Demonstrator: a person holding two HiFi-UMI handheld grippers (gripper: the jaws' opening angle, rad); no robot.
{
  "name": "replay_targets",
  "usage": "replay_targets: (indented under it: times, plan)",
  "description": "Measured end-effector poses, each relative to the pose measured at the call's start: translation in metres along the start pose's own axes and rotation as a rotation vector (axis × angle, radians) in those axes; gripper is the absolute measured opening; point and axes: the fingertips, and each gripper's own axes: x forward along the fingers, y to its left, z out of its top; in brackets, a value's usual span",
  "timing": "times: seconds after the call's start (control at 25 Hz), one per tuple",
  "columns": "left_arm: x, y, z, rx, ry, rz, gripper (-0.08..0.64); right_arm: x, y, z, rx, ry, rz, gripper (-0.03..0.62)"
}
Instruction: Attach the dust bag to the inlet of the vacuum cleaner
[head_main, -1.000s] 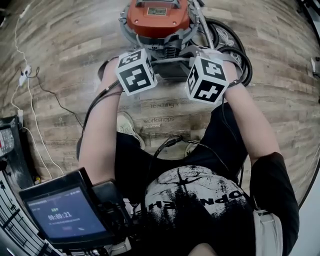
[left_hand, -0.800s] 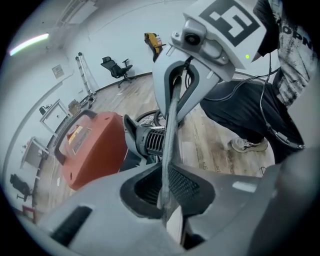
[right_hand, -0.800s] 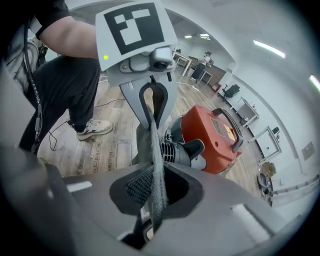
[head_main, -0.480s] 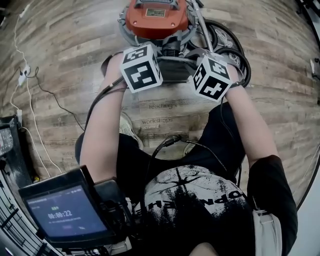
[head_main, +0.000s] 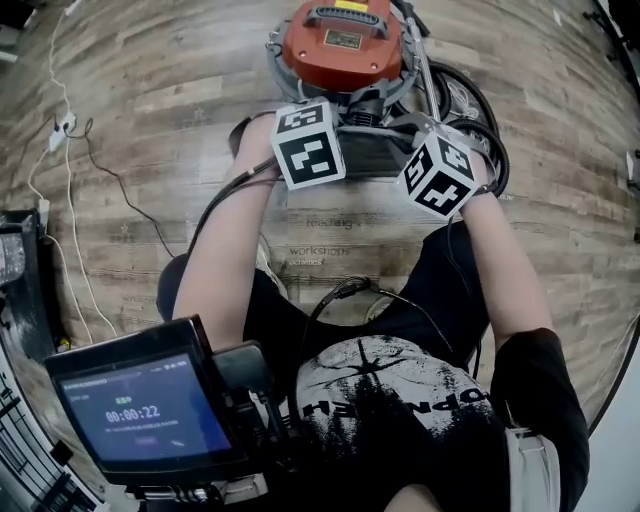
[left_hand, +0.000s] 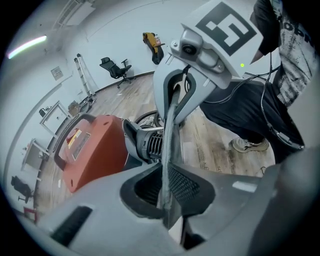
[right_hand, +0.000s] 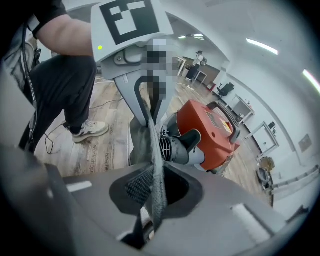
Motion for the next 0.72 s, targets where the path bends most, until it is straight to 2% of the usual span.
replay_targets:
  times: [0.08,0.2,0.36,0.6,0.72]
  plan:
    - [0.000,0.002,0.003,0.007,0.001,0.002,0.031,0.006,0.000,-0.005,0.047,-0.007,0.015,0.031]
    - [-0.001,0.006,0.009,0.021,-0.001,-0.003,0.031,0.011,0.000,-0.012,0.060,0.019,0.023,0.030]
    - [-0.001,0.007,0.004,0.021,0.002,-0.012,0.031,0.008,-0.001,-0.005,0.003,0.024,0.003,0.029]
    - [0.005,0.004,-0.018,-0.042,0.025,-0.019,0.031,-0.001,-0.007,0.018,-0.124,0.040,-0.023,0.029]
    - [0.005,0.009,-0.015,-0.050,-0.007,-0.005,0.031,-0.003,-0.006,0.015,-0.089,0.029,-0.016,0.029]
